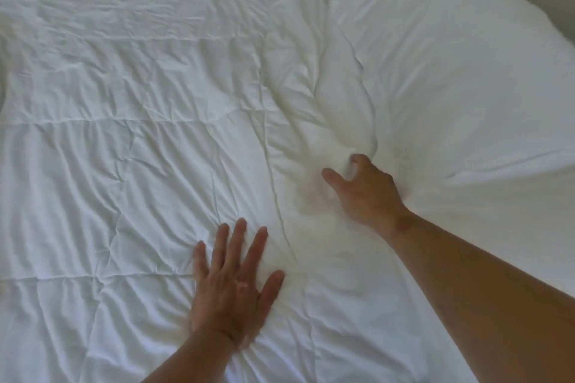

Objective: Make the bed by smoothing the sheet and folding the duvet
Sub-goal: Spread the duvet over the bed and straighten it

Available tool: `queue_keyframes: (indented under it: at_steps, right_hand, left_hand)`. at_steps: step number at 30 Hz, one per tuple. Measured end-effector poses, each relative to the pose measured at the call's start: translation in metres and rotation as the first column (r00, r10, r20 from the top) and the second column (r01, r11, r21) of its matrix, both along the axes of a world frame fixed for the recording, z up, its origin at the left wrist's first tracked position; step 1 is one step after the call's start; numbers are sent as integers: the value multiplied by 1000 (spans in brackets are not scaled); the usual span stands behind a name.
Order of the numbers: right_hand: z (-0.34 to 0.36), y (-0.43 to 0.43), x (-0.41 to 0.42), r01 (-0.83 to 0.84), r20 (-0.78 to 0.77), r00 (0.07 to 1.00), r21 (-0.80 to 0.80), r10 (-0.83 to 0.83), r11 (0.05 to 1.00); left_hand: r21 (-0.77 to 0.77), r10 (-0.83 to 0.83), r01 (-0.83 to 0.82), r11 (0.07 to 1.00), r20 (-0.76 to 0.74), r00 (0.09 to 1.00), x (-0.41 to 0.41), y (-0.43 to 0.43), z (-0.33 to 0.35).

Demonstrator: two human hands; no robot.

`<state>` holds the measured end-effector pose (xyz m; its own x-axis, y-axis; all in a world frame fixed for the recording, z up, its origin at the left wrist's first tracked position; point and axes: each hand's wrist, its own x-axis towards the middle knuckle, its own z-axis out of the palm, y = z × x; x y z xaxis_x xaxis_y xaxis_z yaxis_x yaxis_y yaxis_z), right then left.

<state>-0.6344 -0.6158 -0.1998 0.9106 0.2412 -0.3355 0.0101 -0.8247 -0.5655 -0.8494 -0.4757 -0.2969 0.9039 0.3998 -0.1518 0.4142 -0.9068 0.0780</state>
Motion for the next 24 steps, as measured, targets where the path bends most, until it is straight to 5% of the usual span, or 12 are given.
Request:
queue_keyframes:
  at_steps: [4, 7, 9, 12, 17, 21, 24]
  right_hand:
    - [-10, 47, 51, 138, -68, 989, 47, -135, 989]
    - [-28, 69, 62, 3, -42, 999, -41, -4, 999]
    - [-22, 65, 72, -45, 65, 997, -100, 52, 994]
    - [-13, 31, 98, 144, 274, 956, -142, -101, 979]
    - [-49, 13, 73, 82, 73, 995, -193, -69, 978]
    - [-47, 11, 81, 26, 45, 999, -188, -18, 982]
    - [-58, 10, 88, 65, 44, 997, -164, -59, 984]
  left_hand:
    - [-2, -27, 27, 1000, 51, 998, 9, 9, -13]
    - [-3, -40, 40, 999, 60, 997, 15, 16, -19]
    - [-2, -49, 49, 999, 48, 998, 17, 16, -19]
    - [15, -65, 65, 998, 49, 997, 18, 17, -17]
    - [-69, -55, 63, 996, 114, 992, 17, 12, 5]
    - [51, -59, 45, 998, 308, 949, 78, 87, 36]
    - [77, 36, -39, 996, 33, 999, 124, 134, 35]
